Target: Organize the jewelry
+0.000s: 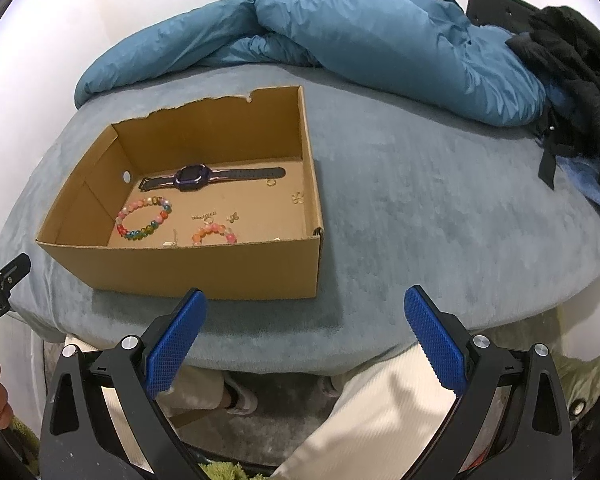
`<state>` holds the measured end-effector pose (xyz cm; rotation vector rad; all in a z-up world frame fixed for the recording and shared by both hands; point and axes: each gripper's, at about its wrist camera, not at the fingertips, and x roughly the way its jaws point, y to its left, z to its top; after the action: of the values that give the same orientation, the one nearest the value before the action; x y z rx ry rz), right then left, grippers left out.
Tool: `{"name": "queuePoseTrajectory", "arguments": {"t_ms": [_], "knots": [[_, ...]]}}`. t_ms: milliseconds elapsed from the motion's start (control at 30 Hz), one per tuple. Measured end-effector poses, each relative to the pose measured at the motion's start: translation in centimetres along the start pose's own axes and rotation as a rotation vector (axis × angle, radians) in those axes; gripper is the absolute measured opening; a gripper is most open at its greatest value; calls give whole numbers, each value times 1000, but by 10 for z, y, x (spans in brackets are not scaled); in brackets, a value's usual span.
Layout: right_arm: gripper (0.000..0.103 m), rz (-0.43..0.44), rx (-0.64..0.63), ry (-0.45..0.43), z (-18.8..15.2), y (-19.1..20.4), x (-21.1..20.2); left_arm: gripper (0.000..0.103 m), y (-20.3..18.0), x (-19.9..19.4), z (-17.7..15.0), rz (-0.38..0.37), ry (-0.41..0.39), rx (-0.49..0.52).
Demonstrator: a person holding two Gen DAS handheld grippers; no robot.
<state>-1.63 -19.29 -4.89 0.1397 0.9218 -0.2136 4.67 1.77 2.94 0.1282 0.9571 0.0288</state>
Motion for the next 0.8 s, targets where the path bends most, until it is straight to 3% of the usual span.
{"name": "queuePoseTrajectory", "arguments": {"t_ms": [800], "knots": [[95,0,-2,-27,10,5,-4,97,-6,-6,9,-10,-14,8]]}}
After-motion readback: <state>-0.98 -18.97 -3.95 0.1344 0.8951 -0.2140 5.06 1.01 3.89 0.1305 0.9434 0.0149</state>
